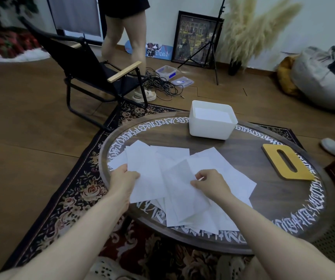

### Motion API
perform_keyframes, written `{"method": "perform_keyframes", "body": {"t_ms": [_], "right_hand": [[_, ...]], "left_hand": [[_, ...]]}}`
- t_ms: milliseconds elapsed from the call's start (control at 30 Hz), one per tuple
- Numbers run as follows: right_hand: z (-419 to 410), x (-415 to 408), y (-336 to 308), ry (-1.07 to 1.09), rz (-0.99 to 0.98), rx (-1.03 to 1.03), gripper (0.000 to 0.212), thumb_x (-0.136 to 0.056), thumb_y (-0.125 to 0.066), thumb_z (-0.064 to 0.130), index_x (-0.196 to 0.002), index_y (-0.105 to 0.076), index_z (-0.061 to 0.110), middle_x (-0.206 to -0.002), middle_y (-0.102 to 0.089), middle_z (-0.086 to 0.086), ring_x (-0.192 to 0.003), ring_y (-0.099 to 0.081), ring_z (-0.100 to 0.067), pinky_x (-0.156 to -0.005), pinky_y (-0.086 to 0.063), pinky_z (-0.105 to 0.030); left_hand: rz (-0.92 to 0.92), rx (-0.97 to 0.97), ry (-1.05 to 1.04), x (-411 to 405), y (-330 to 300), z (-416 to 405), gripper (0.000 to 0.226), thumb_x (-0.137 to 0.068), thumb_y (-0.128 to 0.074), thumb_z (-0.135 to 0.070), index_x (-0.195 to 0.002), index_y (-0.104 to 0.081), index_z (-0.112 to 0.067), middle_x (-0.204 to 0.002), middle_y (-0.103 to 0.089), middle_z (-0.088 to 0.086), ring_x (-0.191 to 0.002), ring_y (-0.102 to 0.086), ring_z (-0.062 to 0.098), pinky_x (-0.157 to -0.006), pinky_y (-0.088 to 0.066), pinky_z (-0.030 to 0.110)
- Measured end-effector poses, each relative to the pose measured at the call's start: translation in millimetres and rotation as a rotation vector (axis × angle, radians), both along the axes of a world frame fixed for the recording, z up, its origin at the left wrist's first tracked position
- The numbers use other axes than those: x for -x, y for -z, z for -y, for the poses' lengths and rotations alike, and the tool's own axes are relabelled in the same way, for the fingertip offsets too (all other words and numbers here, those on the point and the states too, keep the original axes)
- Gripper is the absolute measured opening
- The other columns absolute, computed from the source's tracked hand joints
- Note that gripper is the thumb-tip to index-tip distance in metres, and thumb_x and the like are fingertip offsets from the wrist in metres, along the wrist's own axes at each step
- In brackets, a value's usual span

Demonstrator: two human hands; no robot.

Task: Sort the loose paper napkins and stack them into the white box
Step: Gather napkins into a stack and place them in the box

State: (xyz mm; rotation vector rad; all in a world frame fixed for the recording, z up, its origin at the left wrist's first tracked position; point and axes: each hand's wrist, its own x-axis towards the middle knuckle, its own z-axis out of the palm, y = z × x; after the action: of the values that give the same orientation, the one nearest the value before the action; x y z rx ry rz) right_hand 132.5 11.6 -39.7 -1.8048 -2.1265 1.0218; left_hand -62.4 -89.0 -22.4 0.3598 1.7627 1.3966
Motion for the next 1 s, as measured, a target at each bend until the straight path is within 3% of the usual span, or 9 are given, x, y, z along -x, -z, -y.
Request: {"method": "perform_keyframes", "body": {"t_ms": [100,267,467,567,633,700,800,1000], "right_hand": [[-4,-8,-7,0.068,-0.135,0.057,0.012,-0.084,-0.067,0.022,-0.072,-0.062,0.021,-0.081,-0.065,-0.001,-0.072,-0.061,-0.019,-0.069,-0.048,-0.031],[-2,-20,-28,0.145,-0.464,0.131,0.021,-0.09,-0.061,0.007,-0.07,-0.06,0.013,-0.057,-0.053,0.003,-0.042,-0.04,-0.006,-0.043,-0.033,-0.013],[-2,-21,-32,0.204,-0.647,0.261,0.024,-0.09,-0.06,0.006,-0.068,-0.062,0.016,-0.062,-0.05,-0.002,-0.046,-0.037,-0.011,-0.06,-0.028,-0.027],[2,-17,-34,0.191,-0.676,0.292,0.022,-0.091,-0.059,0.005,-0.072,-0.062,0.016,-0.054,-0.05,0.003,-0.041,-0.038,-0.008,-0.055,-0.028,-0.026],[4,-14,-33,0.177,-0.668,0.301,0.022,-0.092,-0.058,0.005,-0.073,-0.062,0.016,-0.05,-0.05,0.006,-0.041,-0.038,-0.008,-0.054,-0.029,-0.024],[7,-11,-33,0.163,-0.65,0.309,0.02,-0.092,-0.058,0.006,-0.075,-0.062,0.016,-0.048,-0.05,0.008,-0.041,-0.039,-0.007,-0.052,-0.029,-0.022],[9,-8,-30,0.158,-0.624,0.304,0.019,-0.092,-0.058,0.007,-0.076,-0.062,0.016,-0.046,-0.05,0.01,-0.041,-0.04,-0.008,-0.052,-0.028,-0.022],[8,-6,-28,0.153,-0.589,0.295,0.011,-0.091,-0.061,0.01,-0.081,-0.063,0.015,-0.054,-0.052,0.006,-0.044,-0.042,-0.01,-0.051,-0.029,-0.021]], "left_hand": [[-0.005,0.004,0.003,0,3,-1,0.021,-0.091,-0.048,0.007,-0.089,-0.059,-0.01,-0.083,-0.061,0.003,-0.074,-0.057,0.021,-0.066,-0.047,0.027],[-0.016,-0.001,0.023,-9,4,-6,0.03,-0.093,-0.045,0.005,-0.077,-0.055,-0.018,-0.08,-0.06,0.001,-0.071,-0.055,0.018,-0.057,-0.044,0.026],[-0.011,-0.006,0.074,-25,4,-14,0.023,-0.093,-0.046,0.002,-0.076,-0.056,-0.01,-0.085,-0.06,0.01,-0.077,-0.054,0.025,-0.065,-0.043,0.028],[0.04,-0.009,0.126,-31,6,-21,0.022,-0.093,-0.047,-0.003,-0.075,-0.055,-0.012,-0.085,-0.059,0.011,-0.079,-0.055,0.025,-0.073,-0.044,0.033],[0.069,-0.01,0.175,-36,8,-24,0.007,-0.085,-0.054,-0.015,-0.078,-0.052,-0.015,-0.085,-0.054,0.009,-0.08,-0.05,0.023,-0.077,-0.039,0.035],[0.126,-0.022,0.209,-38,10,-27,0.012,-0.078,-0.061,-0.022,-0.084,-0.054,-0.014,-0.086,-0.057,0.008,-0.079,-0.052,0.023,-0.08,-0.04,0.036],[0.195,-0.043,0.228,-43,3,-25,0.014,-0.089,-0.063,-0.02,-0.093,-0.067,-0.007,-0.096,-0.072,0.009,-0.089,-0.066,0.029,-0.088,-0.05,0.042],[0.237,-0.026,0.168,-43,3,-26,0.027,-0.094,-0.055,-0.029,-0.108,-0.07,-0.011,-0.107,-0.071,0.009,-0.101,-0.065,0.029,-0.097,-0.05,0.047]]}}
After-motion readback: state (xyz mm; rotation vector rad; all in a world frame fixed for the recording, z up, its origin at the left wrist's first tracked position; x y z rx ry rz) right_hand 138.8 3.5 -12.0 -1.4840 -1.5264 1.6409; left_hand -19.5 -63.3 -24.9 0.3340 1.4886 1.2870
